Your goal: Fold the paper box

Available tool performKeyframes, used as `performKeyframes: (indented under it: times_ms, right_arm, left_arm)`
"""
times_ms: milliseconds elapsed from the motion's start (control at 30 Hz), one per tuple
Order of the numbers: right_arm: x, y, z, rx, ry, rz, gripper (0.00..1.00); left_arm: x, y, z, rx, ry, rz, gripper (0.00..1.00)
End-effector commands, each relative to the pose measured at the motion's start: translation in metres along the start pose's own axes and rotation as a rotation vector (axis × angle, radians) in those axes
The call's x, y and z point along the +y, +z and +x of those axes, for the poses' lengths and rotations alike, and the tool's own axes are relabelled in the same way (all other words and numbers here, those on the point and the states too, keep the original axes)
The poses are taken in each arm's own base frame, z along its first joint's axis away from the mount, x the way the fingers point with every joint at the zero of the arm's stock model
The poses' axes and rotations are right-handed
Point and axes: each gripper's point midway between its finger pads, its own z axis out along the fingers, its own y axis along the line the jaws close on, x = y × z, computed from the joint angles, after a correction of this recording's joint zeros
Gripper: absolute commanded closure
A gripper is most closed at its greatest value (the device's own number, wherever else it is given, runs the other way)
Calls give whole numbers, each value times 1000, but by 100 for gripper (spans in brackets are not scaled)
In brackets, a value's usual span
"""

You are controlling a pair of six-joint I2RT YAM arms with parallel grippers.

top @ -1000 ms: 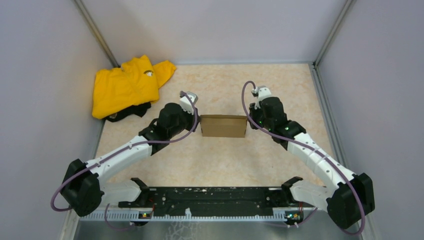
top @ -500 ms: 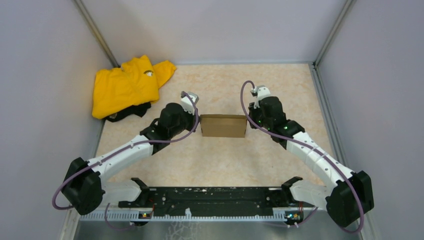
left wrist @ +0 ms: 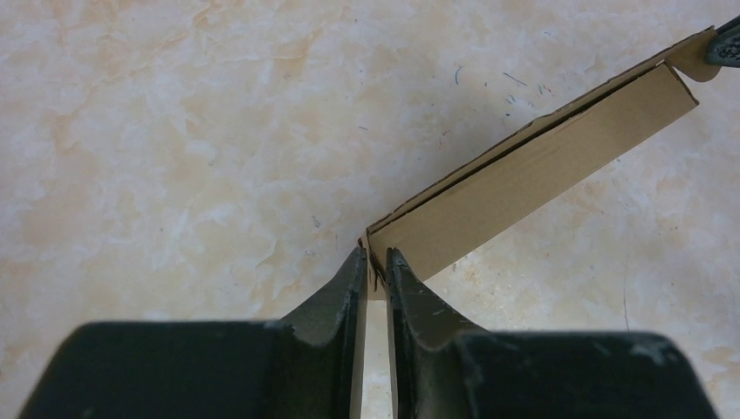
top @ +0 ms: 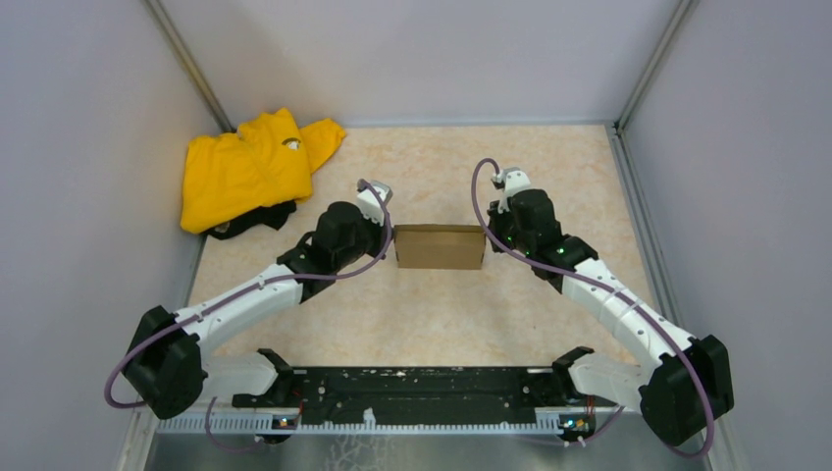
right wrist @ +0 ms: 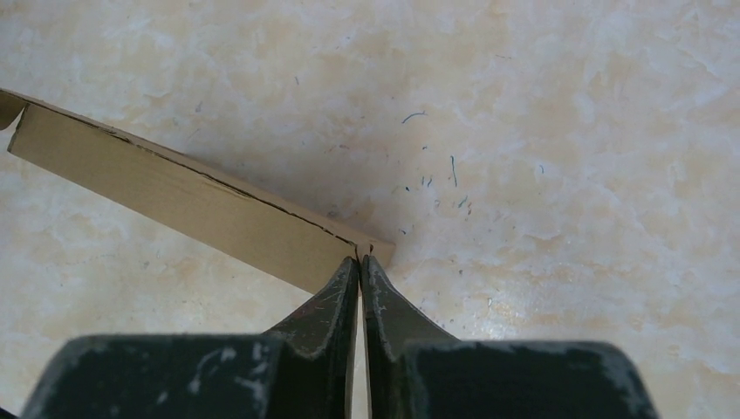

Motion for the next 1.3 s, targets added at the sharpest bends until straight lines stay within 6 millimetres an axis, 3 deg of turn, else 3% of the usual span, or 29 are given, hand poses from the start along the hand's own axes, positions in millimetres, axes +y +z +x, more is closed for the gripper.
performKeyframes:
  times_ms: [0,233,1267]
  right_arm:
    - [10,-2,-29,-82,-9,-30,96]
    - [11,-2,-29,-81,-2,-35,100]
    - [23,0,-33,-56,60,-64,100]
  left_arm:
    - [-7,1,-23,-56,6,20,81]
    - [-10,3,-22,-47,1,24,83]
    - [-15,7,-18,-17,-20,29,84]
